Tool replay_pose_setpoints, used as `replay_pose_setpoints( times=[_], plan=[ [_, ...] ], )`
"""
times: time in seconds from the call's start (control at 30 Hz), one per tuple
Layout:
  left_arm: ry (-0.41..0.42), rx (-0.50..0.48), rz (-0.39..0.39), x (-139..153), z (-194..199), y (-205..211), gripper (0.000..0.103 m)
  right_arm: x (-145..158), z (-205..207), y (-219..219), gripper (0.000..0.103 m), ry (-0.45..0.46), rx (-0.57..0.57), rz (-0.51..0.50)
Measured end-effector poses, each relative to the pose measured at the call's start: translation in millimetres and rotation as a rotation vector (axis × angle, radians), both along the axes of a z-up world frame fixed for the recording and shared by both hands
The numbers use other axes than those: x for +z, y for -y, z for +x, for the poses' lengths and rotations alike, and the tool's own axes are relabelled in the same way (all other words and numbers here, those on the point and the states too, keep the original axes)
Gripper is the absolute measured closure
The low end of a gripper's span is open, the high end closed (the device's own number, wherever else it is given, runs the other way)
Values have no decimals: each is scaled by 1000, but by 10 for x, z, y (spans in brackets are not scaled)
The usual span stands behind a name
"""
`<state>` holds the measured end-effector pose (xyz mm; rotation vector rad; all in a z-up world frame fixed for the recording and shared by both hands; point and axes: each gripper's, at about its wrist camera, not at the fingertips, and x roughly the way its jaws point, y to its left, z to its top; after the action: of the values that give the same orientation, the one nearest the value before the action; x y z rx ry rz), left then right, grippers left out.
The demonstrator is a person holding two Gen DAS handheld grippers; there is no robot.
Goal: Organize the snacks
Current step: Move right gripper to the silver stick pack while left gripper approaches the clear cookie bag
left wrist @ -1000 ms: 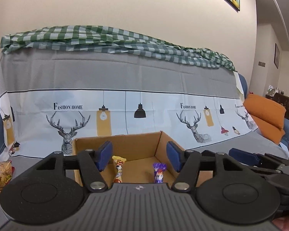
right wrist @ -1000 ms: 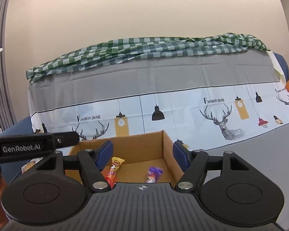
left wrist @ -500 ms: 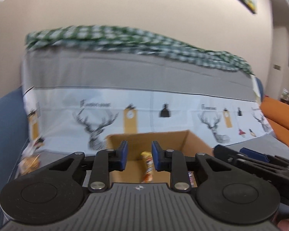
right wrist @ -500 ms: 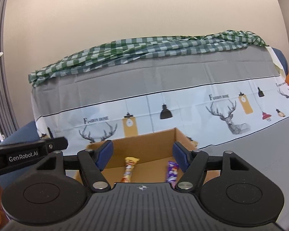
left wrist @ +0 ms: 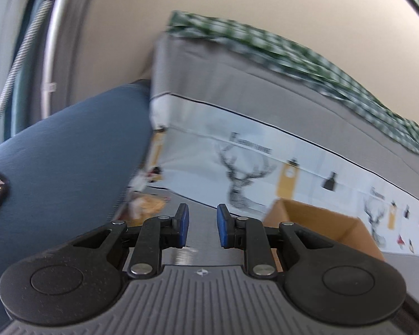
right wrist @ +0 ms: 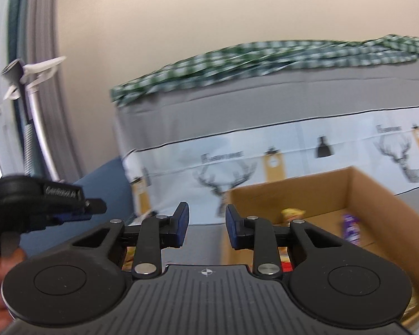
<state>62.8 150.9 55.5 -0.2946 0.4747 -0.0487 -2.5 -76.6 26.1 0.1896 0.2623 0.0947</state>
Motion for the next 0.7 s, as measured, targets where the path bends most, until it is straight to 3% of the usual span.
replay_pose_setpoints(
  times=[0.43, 0.5, 0.7],
  plan=[
    [-46, 58, 34, -99, 171, -252, 80, -477, 200, -677, 72, -61, 228, -51],
    [-52, 56, 44, -136, 210, -251, 80, -571, 236, -769, 72, -72, 242, -100],
    [-86, 57, 182, -528, 414, -148, 80, -799, 456, -929, 72, -144, 258, -128]
  ],
)
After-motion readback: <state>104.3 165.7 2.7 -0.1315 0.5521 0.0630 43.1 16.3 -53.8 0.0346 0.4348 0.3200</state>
